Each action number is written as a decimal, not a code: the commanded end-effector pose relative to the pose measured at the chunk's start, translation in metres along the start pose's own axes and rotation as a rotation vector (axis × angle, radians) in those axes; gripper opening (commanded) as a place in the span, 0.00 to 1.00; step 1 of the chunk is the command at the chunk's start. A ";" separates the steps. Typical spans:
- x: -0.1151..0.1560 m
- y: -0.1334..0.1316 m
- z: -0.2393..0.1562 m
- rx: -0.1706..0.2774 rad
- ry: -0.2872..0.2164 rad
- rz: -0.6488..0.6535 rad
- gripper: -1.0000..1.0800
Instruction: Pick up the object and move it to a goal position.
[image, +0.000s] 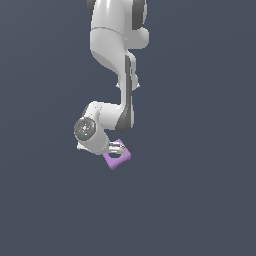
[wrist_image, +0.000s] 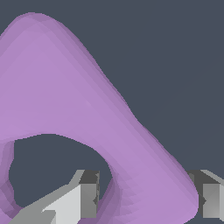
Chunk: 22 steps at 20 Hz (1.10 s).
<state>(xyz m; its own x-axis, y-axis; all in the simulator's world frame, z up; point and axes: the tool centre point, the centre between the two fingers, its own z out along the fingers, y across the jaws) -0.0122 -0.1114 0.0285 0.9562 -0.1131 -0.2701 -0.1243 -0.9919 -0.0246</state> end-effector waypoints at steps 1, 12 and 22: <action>0.000 0.000 0.001 0.000 0.000 0.000 0.00; -0.002 0.000 -0.002 0.000 0.001 0.000 0.00; -0.033 0.003 -0.027 0.001 0.001 0.000 0.00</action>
<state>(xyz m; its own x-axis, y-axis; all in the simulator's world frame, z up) -0.0322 -0.1120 0.0557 0.9561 -0.1131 -0.2704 -0.1244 -0.9919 -0.0252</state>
